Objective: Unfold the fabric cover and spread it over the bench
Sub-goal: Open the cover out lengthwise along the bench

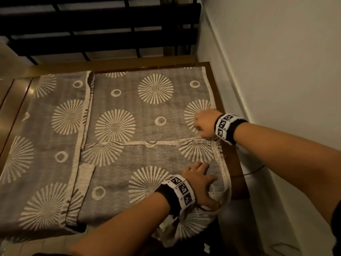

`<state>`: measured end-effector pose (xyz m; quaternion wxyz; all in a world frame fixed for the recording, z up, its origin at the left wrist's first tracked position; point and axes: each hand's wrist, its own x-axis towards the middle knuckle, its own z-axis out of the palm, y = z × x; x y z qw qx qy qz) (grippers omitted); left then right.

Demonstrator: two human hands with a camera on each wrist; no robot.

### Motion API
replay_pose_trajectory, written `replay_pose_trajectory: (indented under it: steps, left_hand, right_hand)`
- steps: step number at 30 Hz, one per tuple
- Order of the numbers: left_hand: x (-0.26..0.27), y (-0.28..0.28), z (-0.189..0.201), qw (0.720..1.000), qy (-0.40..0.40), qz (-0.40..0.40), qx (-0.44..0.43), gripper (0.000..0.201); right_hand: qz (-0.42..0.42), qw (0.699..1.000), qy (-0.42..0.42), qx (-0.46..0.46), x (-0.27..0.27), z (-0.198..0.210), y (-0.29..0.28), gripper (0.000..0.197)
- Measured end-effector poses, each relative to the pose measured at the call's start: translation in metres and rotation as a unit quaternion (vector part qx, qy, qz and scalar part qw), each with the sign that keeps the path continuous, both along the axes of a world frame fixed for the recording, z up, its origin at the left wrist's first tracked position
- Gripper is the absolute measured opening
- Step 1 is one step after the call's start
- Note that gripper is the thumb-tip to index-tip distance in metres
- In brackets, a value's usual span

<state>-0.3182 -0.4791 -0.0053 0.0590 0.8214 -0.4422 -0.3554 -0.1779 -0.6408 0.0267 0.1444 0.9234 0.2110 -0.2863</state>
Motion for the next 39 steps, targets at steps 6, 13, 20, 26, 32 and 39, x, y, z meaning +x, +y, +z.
replay_pose_trajectory:
  steps: [6,13,20,26,32,39]
  left_hand:
    - [0.024,0.004,0.001,0.999,0.028,-0.037,-0.001,0.090]
    - [0.026,-0.005,0.006,0.997,-0.035,-0.068,-0.006,0.061]
    - [0.038,-0.016,0.017,0.991,-0.094,-0.098,0.008,0.068]
    - [0.028,-0.019,0.013,0.962,-0.133,-0.225,0.078,0.091]
    - [0.021,-0.016,0.021,0.956,-0.141,-0.234,0.108,0.104]
    - [0.019,-0.011,0.021,0.960,-0.130,-0.234,0.080,0.097]
  right_hand:
    - [-0.138,0.986,0.003,0.096,-0.028,-0.009,-0.012,0.011]
    - [-0.216,0.970,-0.009,0.111,-0.080,0.000,-0.009,0.024]
    - [-0.388,0.904,-0.025,0.177,-0.194,-0.016,-0.009,0.041]
    - [-0.310,0.940,-0.054,0.131,-0.249,-0.011,0.029,0.039]
    - [-0.287,0.952,0.051,0.097,-0.276,0.004,0.048,0.047]
    - [-0.327,0.939,0.105,0.022,-0.301,-0.009,0.053,0.037]
